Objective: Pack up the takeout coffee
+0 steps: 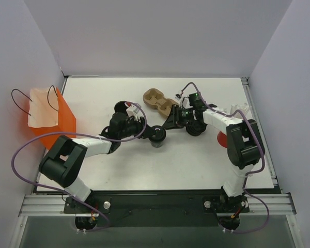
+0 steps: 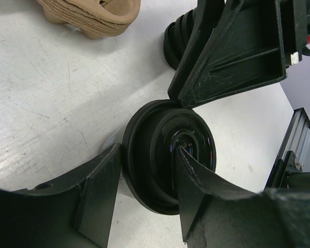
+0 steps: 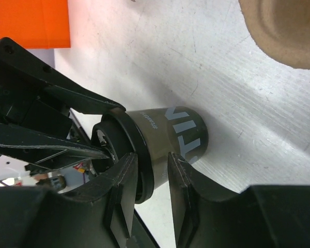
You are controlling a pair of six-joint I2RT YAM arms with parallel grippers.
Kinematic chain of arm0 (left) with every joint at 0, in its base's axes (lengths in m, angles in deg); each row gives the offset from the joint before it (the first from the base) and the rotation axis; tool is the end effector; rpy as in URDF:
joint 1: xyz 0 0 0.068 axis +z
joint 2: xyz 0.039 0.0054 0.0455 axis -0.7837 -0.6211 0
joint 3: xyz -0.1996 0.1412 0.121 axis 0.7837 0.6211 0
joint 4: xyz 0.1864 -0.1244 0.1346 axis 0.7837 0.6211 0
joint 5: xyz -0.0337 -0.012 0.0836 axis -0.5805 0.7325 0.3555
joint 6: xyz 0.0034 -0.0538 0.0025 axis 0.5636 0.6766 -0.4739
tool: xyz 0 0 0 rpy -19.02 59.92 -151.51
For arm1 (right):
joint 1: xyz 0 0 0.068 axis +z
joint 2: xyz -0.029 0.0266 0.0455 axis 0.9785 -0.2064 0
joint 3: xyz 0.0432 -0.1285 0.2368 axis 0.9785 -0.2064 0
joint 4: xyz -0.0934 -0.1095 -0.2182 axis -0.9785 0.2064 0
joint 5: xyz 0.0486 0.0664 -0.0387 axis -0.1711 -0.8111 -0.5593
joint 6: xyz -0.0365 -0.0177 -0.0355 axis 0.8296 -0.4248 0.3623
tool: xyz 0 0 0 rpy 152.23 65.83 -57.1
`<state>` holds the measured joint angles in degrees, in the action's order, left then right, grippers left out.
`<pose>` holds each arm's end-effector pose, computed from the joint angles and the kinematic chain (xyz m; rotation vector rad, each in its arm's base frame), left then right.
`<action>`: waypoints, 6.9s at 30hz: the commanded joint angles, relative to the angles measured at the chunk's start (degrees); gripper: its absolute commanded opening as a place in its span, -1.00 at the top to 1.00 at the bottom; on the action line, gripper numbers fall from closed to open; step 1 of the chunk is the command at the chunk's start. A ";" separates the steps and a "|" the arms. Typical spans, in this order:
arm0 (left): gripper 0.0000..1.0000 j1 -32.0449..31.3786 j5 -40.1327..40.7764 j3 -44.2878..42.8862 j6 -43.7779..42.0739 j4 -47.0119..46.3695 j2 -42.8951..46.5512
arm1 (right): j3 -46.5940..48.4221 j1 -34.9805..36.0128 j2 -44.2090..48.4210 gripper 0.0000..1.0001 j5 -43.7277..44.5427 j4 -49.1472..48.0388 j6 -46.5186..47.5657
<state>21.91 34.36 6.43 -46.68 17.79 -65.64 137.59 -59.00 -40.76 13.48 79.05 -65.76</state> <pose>0.2763 -0.1749 0.1781 0.3058 2.0404 -1.0981 0.3631 0.1548 0.2099 -0.4097 2.2661 1.3896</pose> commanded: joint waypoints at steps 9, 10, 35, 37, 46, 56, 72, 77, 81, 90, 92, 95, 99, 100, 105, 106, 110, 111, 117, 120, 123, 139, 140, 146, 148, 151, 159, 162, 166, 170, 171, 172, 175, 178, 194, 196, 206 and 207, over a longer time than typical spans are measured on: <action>-0.06 -1.07 6.53 5.95 -4.97 13.81 -3.58 | -8.50 0.07 -0.18 0.51 -1.60 -4.34 -1.12; -0.06 -1.07 7.06 6.30 -4.71 13.64 -3.58 | -11.21 0.24 0.18 0.54 -0.99 -5.23 -1.56; 0.00 -4.85 14.62 12.19 1.18 9.07 -5.51 | -17.31 -1.51 13.35 0.50 7.99 -13.07 -11.77; 0.01 -5.02 14.71 12.11 1.36 9.07 -5.78 | -15.64 -2.21 14.68 0.44 7.28 -10.16 -11.15; 0.01 -5.38 14.89 12.20 1.53 8.80 -6.48 | -19.93 -2.39 18.38 0.41 3.51 -13.75 -11.94; 0.00 -5.38 12.96 10.53 0.48 9.59 -7.36 | -20.03 -0.29 14.08 0.42 2.09 -18.86 -13.52; -0.16 -4.41 7.95 -4.23 -7.52 27.61 -1.47 | -15.55 -0.02 22.51 -0.16 9.39 -2.44 -3.08; -0.22 -3.88 5.57 -6.70 -7.43 28.14 -0.68 | -8.52 -0.02 17.77 -0.42 6.50 6.79 5.54; -0.26 -3.71 4.08 -8.89 -6.64 27.96 1.34 | -4.39 -0.02 13.55 -0.45 4.74 9.35 8.18; -0.30 -2.39 3.98 -16.19 -6.73 32.80 3.89 | 2.91 0.16 7.66 -0.46 1.74 13.57 12.05; -0.32 -2.04 4.07 -16.63 -6.73 34.90 4.24 | 4.40 0.42 6.52 -0.46 1.57 14.27 12.40; -0.33 -1.60 4.34 -16.98 -6.73 35.52 4.68 | 6.60 0.86 4.85 -0.46 0.95 15.42 13.19; -0.32 -1.07 4.43 -16.55 -6.90 35.87 5.65 | 9.85 2.17 2.74 -0.46 1.04 18.49 15.48; -0.33 -0.72 4.60 -16.11 -6.90 35.96 6.00 | 10.38 2.44 2.12 -0.46 1.74 19.54 16.09; -0.33 0.25 4.78 -14.09 -6.55 35.08 8.90 | 11.53 3.76 0.62 -0.45 3.32 20.69 15.92; -0.33 0.34 4.34 -13.65 -6.38 35.08 9.34 | 11.27 3.85 0.62 -0.44 3.50 20.78 15.57; -0.33 0.43 3.81 -13.21 -5.85 34.29 9.78 | 9.16 4.29 1.41 -0.41 6.04 20.17 14.52; -0.32 0.43 3.72 -13.29 -5.68 34.20 9.78 | 8.20 4.37 1.85 -0.40 6.31 19.56 14.08; -0.32 0.16 2.14 -11.63 -2.34 28.76 8.73 | 5.47 4.46 2.55 -0.21 7.80 16.05 10.91; -0.32 -0.19 2.75 -10.84 -1.02 27.09 7.76 | 3.27 4.64 3.34 -0.13 8.42 13.33 8.73; -0.31 -0.63 3.89 -9.78 -0.14 25.15 7.14 | 0.90 5.16 4.13 -0.03 9.12 10.42 6.53; -0.31 -1.24 4.51 -5.73 1.09 19.70 5.74 | -7.28 8.77 7.56 0.17 13.78 -0.75 -4.47; -0.31 -1.33 4.51 -5.65 1.01 19.53 5.39 | -7.28 8.77 7.65 0.17 13.87 -0.75 -4.64; -0.26 -1.68 7.67 -5.73 -0.13 19.43 3.72 | -7.54 8.86 7.83 0.17 13.08 -2.51 -5.17; -0.22 -2.03 8.99 -5.91 -0.49 20.14 3.01 | -7.72 8.95 7.92 0.17 12.99 -2.68 -5.17; -0.15 -2.73 11.45 -5.73 -1.54 21.62 2.49 | -7.81 8.86 8.44 0.16 12.99 -2.68 -5.61; -0.11 -3.79 16.47 -1.08 -2.51 23.05 4.42 | -7.54 5.96 10.81 -0.13 9.39 -4.71 -7.63; -0.10 -3.79 16.55 0.77 -1.98 21.90 4.86 | -7.45 3.86 12.22 -0.16 7.81 -5.06 -7.98; -0.09 -3.79 16.03 1.12 -1.89 21.64 4.68 | -8.86 1.74 14.76 -0.12 6.23 -5.94 -7.90; -0.09 -3.79 12.53 1.21 -2.33 19.97 3.98 | -10.09 0.25 14.95 0.03 5.26 -6.55 -7.37; -0.09 -3.79 11.82 1.03 -2.42 19.70 3.72 | -10.18 0.16 14.51 0.05 5.08 -6.55 -7.28; -0.08 -3.79 11.20 0.86 -2.51 19.61 3.45 | -10.44 -0.02 14.33 0.06 5.08 -6.90 -7.19; -0.08 -3.71 9.97 0.51 -2.68 19.35 2.66 | -10.97 -0.19 13.19 0.17 4.38 -8.22 -7.02; -0.06 -3.71 8.82 0.16 -2.77 19.00 1.78 | -11.23 -0.20 11.79 0.20 3.15 -9.71 -6.93; -0.04 -3.71 8.56 -0.11 -2.95 19.17 -0.59 | -14.39 -0.11 8.01 0.37 2.27 -15.77 -9.12; -0.04 -3.70 8.91 0.15 -2.95 19.17 -0.85 | -17.03 -0.02 7.92 0.39 2.27 -17.62 -10.09; -0.04 -3.71 11.19 4.37 -1.19 15.05 -5.77 | -30.47 1.21 2.83 0.54 6.57 -31.95 -16.69; -0.03 -3.71 11.63 5.16 -0.58 14.61 -6.04 | -31.35 1.30 2.38 0.55 7.71 -31.52 -16.34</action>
<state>18.63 41.49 5.87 -44.63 20.52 -64.83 112.76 -60.07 -32.85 15.60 44.59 -83.51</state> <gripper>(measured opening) 0.527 0.238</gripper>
